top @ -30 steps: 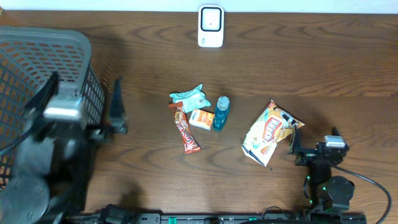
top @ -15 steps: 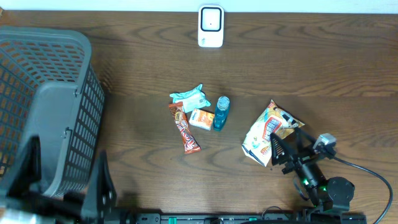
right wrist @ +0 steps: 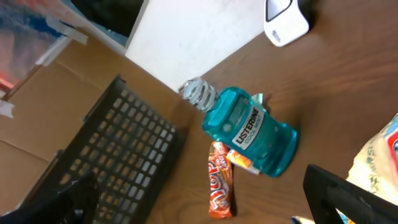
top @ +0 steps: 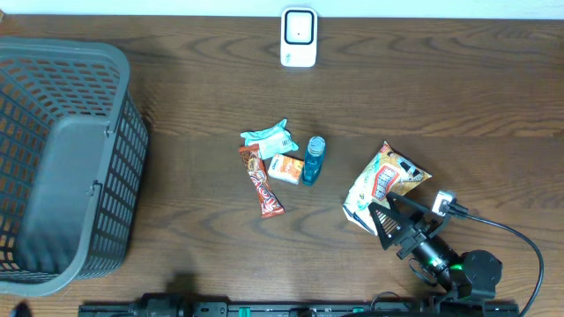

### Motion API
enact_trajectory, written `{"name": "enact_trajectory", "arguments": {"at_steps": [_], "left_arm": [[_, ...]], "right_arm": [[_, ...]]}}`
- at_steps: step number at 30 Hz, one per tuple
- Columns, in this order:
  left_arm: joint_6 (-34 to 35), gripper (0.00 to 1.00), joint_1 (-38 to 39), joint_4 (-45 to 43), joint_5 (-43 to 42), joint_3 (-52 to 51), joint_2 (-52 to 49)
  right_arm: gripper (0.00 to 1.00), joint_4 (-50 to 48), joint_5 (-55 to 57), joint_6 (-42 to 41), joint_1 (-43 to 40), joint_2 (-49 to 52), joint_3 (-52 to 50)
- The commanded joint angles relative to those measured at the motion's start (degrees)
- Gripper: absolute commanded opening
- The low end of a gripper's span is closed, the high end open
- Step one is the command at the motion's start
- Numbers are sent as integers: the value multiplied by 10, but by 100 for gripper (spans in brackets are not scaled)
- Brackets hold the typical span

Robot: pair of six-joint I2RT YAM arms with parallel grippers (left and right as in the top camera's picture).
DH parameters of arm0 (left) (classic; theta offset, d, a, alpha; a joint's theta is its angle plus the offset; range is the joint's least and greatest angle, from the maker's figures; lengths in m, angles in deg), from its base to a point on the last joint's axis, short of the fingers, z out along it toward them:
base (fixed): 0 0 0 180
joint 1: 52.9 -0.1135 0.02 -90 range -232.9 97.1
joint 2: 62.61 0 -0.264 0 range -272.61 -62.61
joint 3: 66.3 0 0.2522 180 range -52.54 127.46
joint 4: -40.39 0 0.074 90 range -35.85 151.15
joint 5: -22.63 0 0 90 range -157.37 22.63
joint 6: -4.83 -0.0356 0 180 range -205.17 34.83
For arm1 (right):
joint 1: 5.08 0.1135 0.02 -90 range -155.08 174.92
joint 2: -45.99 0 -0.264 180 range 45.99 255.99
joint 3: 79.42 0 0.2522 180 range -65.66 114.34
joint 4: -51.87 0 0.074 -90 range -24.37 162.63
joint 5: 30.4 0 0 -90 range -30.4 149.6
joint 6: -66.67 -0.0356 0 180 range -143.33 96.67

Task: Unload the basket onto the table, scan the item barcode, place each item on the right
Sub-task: 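Reach the right gripper to the cream snack bag and grasp it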

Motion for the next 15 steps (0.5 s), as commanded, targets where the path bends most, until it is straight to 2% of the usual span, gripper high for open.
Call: {"name": "enact_trajectory", "arguments": {"at_steps": [1,6,15], "left_arm": [[6,98,-2,-18,-7,25,3],[5,98,-2,-4,-7,48,3],[5,98,-13,42,-7,41,4]], "right_arm": [[99,4,-13,-24,-4,-2,-1],[99,6,-55,31,-3,-2,-1],[99,18,-19,30,-4,0,24]]}}
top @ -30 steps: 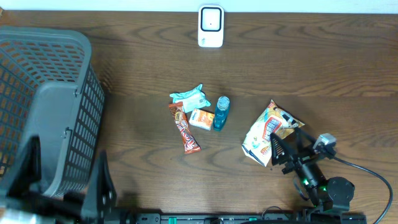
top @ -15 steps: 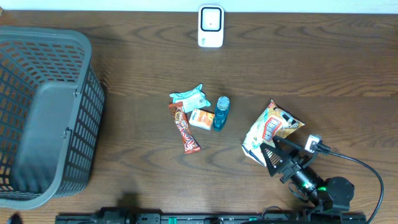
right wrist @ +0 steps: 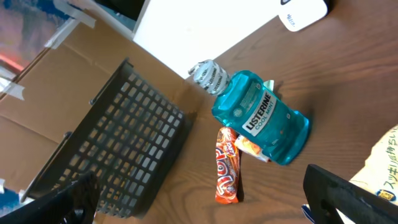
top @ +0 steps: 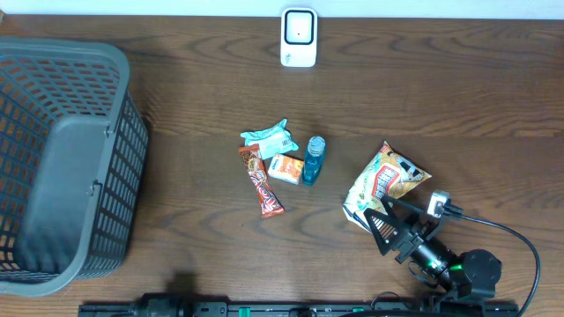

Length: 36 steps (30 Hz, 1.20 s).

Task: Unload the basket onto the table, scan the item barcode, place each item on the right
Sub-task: 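Reach the right gripper to the cream snack bag and grasp it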

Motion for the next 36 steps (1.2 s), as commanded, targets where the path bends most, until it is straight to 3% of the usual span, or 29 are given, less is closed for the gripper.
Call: {"name": "enact_trajectory", "arguments": {"at_steps": [1,3,4,5,7,9,12,13,14,15,16,17,18,19,23,31,36], "left_arm": [[5,98,-15,7,-5,-7,4],[5,98,-23,11,-5,-13,8],[5,98,-28,11,-5,-17,11],[5,98,-33,11,-5,-23,17],[5,98,-47,11,-5,-40,33],[5,98,-57,13,-8,-45,33],[5,98,-67,10,-10,-55,33],[5,98,-70,10,-10,-58,33],[5,98,-72,12,-9,-59,33],[5,98,-73,12,-9,-61,33],[5,98,-76,12,-9,-63,33],[5,98,-78,12,-9,-64,33],[5,98,-81,12,-9,-64,33],[5,98,-83,12,-9,-64,33],[5,98,-97,12,-9,-64,33],[5,98,-101,16,-9,-64,33],[5,98,-101,16,-9,-64,33]], "right_arm": [[99,15,26,10,-4,0,34],[97,40,47,24,-4,5,61],[88,51,55,35,-4,8,73],[78,65,68,48,-4,14,86],[43,95,103,63,-4,33,100],[23,108,124,70,-4,52,99],[13,122,140,87,-4,98,99],[19,119,140,86,-4,110,99],[34,115,140,86,-4,123,99],[42,113,140,86,-4,132,100],[60,114,141,81,-4,143,104],[72,120,144,81,-4,148,110],[94,134,150,81,-4,153,118],[99,158,166,78,-4,156,129],[99,290,201,97,-4,163,196],[99,325,227,127,-4,164,207],[99,429,318,21,-4,214,206]]}}
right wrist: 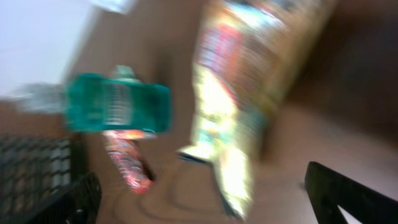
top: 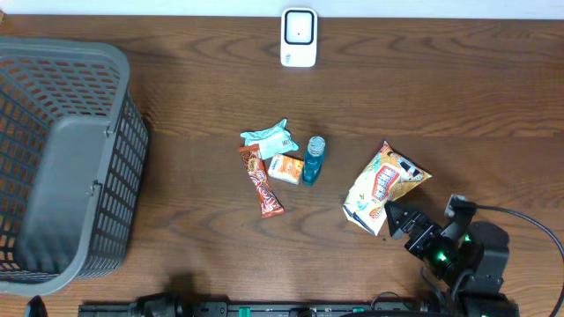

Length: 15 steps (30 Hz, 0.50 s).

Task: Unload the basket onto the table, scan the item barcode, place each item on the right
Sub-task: 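Reach the right gripper to the cream snack bag and grasp it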

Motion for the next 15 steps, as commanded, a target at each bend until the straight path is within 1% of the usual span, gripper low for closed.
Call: {"name": "enact_trajectory", "arguments": {"at_steps": [1,4,11,15], "left_arm": [[5,98,-3,-1,-7,-1,6],[5,98,-3,-1,-7,-1,6],[5,98,-3,-1,-7,-1,6],[5,98,-4,-1,-7,-1,6]], "right_arm": [[99,31,66,-58,-4,63,5],[99,6,67,-58,-4,128,5],[99,-143,83,-62,-4,336,5],[99,-219,51,-62,-4,441,5]]}}
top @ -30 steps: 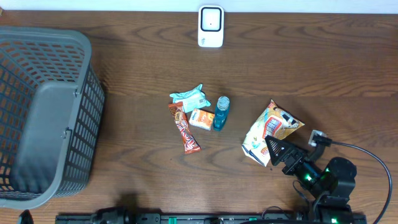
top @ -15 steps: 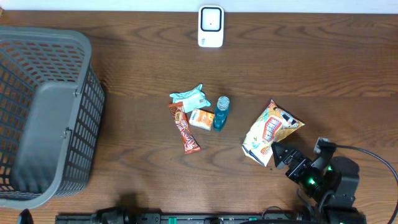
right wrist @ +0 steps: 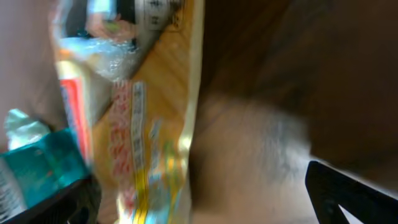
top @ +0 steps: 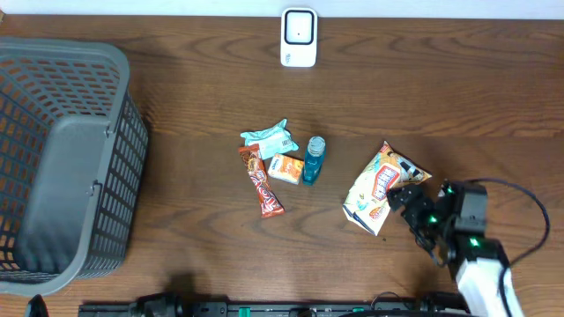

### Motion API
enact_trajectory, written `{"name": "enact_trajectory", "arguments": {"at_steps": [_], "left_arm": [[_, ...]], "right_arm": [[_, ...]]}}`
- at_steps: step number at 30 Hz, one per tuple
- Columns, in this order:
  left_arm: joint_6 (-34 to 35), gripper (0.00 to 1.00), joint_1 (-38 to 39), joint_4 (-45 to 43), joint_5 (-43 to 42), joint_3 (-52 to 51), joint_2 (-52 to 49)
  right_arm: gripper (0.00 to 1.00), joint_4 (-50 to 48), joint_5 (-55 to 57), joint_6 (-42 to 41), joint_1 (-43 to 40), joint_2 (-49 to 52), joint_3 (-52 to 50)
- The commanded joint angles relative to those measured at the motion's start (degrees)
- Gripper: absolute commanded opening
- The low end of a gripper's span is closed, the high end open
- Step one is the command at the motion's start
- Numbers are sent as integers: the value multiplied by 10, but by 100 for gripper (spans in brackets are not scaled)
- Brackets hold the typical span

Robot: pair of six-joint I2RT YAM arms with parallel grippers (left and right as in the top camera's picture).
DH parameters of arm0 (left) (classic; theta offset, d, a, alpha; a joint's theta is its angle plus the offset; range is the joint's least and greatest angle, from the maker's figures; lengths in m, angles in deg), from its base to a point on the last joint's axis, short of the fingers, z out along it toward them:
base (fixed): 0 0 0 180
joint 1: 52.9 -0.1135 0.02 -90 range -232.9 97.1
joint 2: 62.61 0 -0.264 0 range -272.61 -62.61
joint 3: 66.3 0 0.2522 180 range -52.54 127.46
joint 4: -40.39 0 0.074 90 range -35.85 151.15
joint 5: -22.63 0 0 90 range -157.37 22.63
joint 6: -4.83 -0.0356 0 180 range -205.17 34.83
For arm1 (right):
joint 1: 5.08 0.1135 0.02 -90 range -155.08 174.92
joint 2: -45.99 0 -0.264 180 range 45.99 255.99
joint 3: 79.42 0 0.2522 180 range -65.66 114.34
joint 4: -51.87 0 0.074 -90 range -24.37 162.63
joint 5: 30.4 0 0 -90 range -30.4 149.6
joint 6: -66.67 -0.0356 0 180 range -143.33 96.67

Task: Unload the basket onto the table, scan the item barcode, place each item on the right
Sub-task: 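Reach the right gripper to the cream snack bag and grasp it, then lift the snack bag with the right gripper toward the scanner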

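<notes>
The yellow-orange chip bag (top: 379, 185) lies flat at the table's right; the blurred right wrist view shows it close up (right wrist: 146, 93). My right gripper (top: 404, 199) is open, low at the bag's right edge. In the wrist view its dark fingertips (right wrist: 348, 193) stand wide apart, and the gripper (right wrist: 199, 208) has the bag's edge and bare table between them. The white scanner (top: 298, 37) stands at the far edge. The left gripper is out of view.
A blue mouthwash bottle (top: 312, 160), a small orange pack (top: 285, 167), a red candy bar (top: 262, 182) and a teal-white pack (top: 269, 136) lie clustered mid-table. A large grey basket (top: 123, 114) fills the left side.
My right gripper has moved from just below the bag's lower right corner up to its right edge. The wrist camera is now much closer to the bag. The items have not moved.
At first my right gripper was open at the bag's lower edge, its camera looking across at the bottle and basket. Then it sat slightly lower. Later it had turned toward the bag from the lower right, and now it is low beside the bag's right edge.
</notes>
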Motion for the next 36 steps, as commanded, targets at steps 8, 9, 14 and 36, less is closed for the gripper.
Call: {"name": "enact_trajectory", "arguments": {"at_steps": [8,9,14,36], "left_arm": [[5,98,-21,3,-7,0,6],[5,98,-23,4,-7,0,6],[5,98,-26,6,-7,0,6],[5,98,-25,6,-7,0,6]], "right_arm": [[99,-106,-28,23,-4,138,5],[99,-120,-28,35,-4,137,5],[99,-175,-28,74,-3,137,5],[1,-120,-10,5,36,103,20]]}}
